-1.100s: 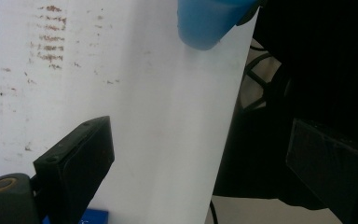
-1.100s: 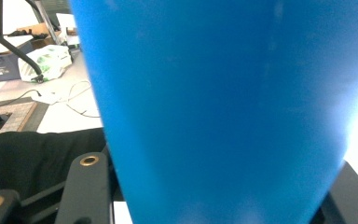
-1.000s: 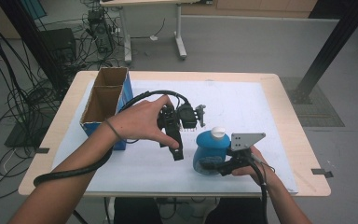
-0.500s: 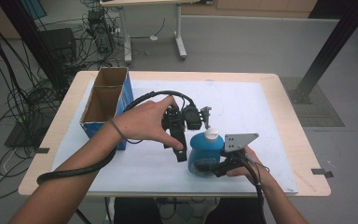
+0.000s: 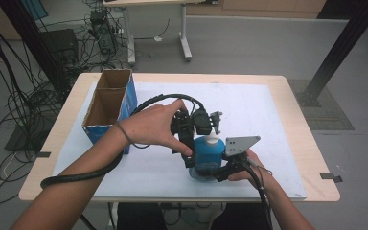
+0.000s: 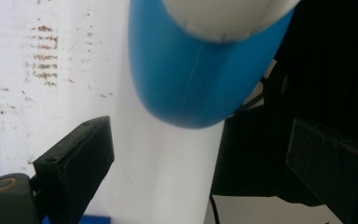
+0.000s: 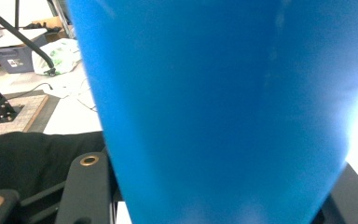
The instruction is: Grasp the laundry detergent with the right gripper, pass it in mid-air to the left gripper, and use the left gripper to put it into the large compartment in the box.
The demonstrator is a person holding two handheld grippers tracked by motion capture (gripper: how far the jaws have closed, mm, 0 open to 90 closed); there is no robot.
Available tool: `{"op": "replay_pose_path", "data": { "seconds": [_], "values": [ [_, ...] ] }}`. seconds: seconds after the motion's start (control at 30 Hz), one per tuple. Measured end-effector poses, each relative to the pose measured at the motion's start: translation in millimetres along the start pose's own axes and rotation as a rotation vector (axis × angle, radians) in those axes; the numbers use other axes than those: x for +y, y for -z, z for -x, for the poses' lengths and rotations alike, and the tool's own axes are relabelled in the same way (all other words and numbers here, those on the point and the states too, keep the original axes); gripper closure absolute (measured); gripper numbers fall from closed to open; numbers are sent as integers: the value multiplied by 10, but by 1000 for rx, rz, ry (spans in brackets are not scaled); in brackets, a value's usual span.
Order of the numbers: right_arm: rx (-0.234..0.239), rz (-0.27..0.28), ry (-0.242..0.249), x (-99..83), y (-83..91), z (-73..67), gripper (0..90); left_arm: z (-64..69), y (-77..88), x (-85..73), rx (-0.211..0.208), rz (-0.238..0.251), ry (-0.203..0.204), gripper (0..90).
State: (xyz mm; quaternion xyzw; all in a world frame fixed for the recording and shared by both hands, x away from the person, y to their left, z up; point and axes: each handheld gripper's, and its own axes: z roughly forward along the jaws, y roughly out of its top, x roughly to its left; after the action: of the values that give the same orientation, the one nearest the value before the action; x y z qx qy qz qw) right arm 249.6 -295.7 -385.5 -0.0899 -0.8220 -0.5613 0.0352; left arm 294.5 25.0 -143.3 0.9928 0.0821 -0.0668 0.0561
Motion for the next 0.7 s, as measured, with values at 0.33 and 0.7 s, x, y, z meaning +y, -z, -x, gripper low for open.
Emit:
{"op": "replay_pose_path", "data": {
  "seconds": [0.33,0.7],
  "values": [
    [19,-2,10,37,-76,8,420,42,-20,69,3,-12,-14,78],
    [40,-10,31,97,-179,2,421,72,-47,142,4,-27,-29,78]
  ]
}}
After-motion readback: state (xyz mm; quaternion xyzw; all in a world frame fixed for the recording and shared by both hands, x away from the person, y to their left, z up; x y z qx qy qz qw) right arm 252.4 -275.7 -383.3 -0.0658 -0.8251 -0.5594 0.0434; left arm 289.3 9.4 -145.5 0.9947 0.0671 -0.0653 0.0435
